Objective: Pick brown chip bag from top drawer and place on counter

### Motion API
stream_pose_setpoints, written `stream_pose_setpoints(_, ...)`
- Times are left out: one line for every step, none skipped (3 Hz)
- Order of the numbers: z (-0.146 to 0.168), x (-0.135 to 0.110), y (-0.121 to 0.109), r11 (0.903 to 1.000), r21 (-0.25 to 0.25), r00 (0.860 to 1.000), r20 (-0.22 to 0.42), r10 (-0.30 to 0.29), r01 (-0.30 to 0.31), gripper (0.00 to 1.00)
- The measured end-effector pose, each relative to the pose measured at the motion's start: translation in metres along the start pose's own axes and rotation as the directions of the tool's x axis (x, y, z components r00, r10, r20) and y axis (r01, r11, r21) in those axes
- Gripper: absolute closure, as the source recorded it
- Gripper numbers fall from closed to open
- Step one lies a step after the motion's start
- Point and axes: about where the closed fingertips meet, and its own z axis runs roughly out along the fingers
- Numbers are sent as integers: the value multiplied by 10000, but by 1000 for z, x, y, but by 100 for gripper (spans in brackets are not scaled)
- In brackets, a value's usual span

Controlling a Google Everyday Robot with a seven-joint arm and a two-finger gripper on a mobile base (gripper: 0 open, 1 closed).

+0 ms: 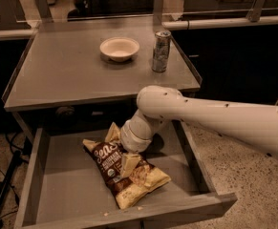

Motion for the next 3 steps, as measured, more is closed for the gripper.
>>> stream_pose_setpoints(0, 0, 0, 10000, 0, 10000, 0, 0, 0, 89)
stream_pose_setpoints(-5, -2, -1, 10000, 5, 10000, 0, 3, -3, 100)
stream_pose_setpoints(-18, 1, -3, 9996, 207, 9998, 58, 214, -215, 100)
